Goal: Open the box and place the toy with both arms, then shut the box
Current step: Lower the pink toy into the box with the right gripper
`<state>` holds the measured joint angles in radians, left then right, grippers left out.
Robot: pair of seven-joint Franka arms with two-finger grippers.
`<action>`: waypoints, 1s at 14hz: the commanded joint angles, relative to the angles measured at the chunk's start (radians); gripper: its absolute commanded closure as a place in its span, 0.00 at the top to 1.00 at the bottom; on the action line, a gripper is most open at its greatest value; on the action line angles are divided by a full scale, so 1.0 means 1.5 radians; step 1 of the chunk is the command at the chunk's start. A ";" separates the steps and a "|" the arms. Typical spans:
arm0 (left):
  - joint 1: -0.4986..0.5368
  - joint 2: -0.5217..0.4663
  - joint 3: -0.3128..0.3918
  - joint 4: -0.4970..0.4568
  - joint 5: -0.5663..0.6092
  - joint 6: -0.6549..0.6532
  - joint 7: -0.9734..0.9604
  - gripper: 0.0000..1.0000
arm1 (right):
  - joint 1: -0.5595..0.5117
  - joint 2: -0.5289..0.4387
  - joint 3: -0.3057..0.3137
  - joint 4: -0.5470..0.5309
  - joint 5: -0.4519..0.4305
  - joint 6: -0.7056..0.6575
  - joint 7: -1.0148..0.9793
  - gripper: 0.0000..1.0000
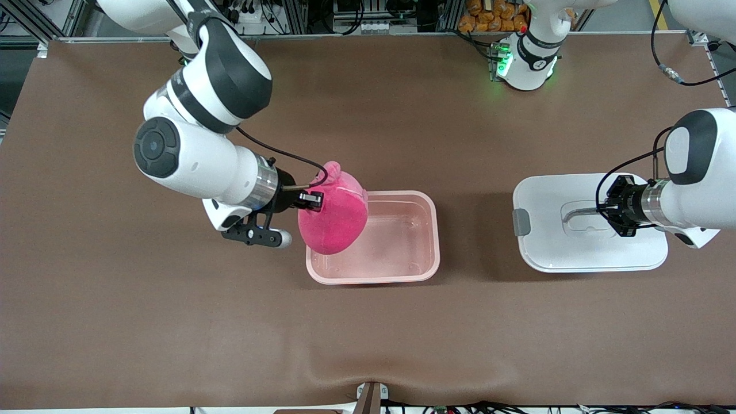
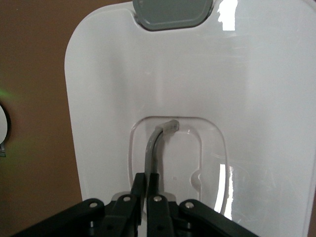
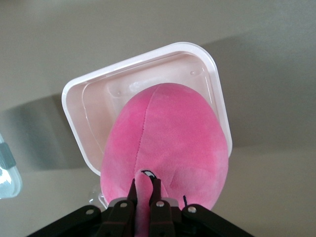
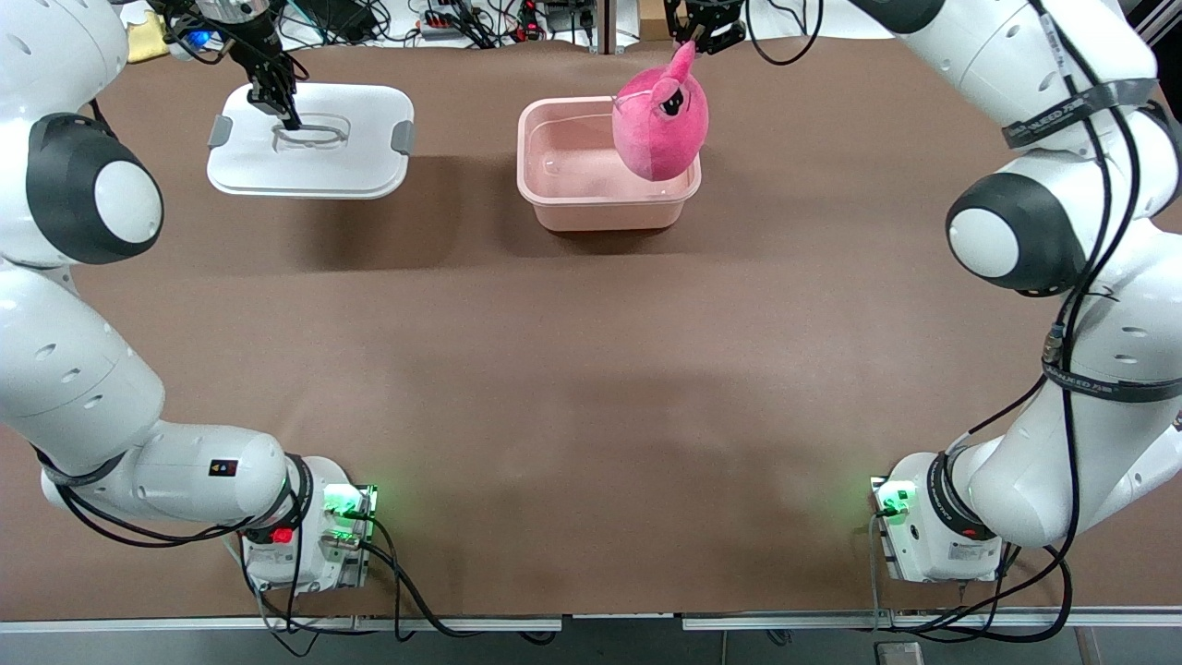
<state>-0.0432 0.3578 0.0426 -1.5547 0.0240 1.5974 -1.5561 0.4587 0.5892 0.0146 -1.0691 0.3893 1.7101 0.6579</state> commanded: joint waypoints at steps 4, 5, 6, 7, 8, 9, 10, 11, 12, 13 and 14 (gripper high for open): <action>-0.002 -0.002 -0.001 0.001 0.016 -0.001 0.002 0.00 | 0.017 0.043 -0.009 0.043 0.015 0.029 0.020 0.00; -0.002 -0.002 -0.001 0.001 0.015 -0.001 0.002 0.00 | 0.015 0.049 -0.010 0.043 0.015 0.044 0.015 0.00; -0.002 -0.002 -0.001 0.002 0.015 -0.002 0.001 0.00 | 0.015 0.055 -0.010 0.043 0.015 0.054 0.010 0.00; -0.002 -0.002 -0.001 0.001 0.016 -0.002 0.000 0.00 | 0.015 0.060 -0.010 0.043 0.013 0.061 -0.004 0.00; -0.002 -0.002 -0.001 0.002 0.015 -0.001 -0.001 0.00 | 0.015 0.062 -0.011 0.043 0.010 0.062 -0.021 0.00; -0.003 -0.001 -0.002 0.002 0.015 -0.001 -0.001 0.00 | 0.015 0.064 -0.012 0.043 0.007 0.062 -0.037 0.00; -0.003 -0.001 -0.002 0.002 0.016 -0.002 -0.002 0.00 | 0.013 0.065 -0.013 0.043 0.004 0.061 -0.045 0.00; -0.003 -0.001 -0.002 0.001 0.016 -0.002 -0.002 0.00 | 0.010 0.064 -0.013 0.043 -0.007 0.057 -0.052 0.00; -0.003 -0.001 -0.001 0.002 0.016 -0.001 -0.002 0.00 | 0.010 0.065 -0.013 0.041 -0.021 0.057 -0.058 0.00; -0.003 -0.001 -0.001 0.002 0.015 -0.001 -0.002 0.00 | 0.010 0.068 -0.012 0.039 -0.031 0.059 -0.066 0.00; -0.003 0.000 -0.002 0.002 0.016 -0.001 -0.002 0.00 | 0.013 0.079 -0.012 0.039 -0.035 0.062 -0.070 0.00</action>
<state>-0.0443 0.3579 0.0424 -1.5550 0.0240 1.5974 -1.5561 0.4735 0.6712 -0.0026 -1.0512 0.3624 1.8110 0.5715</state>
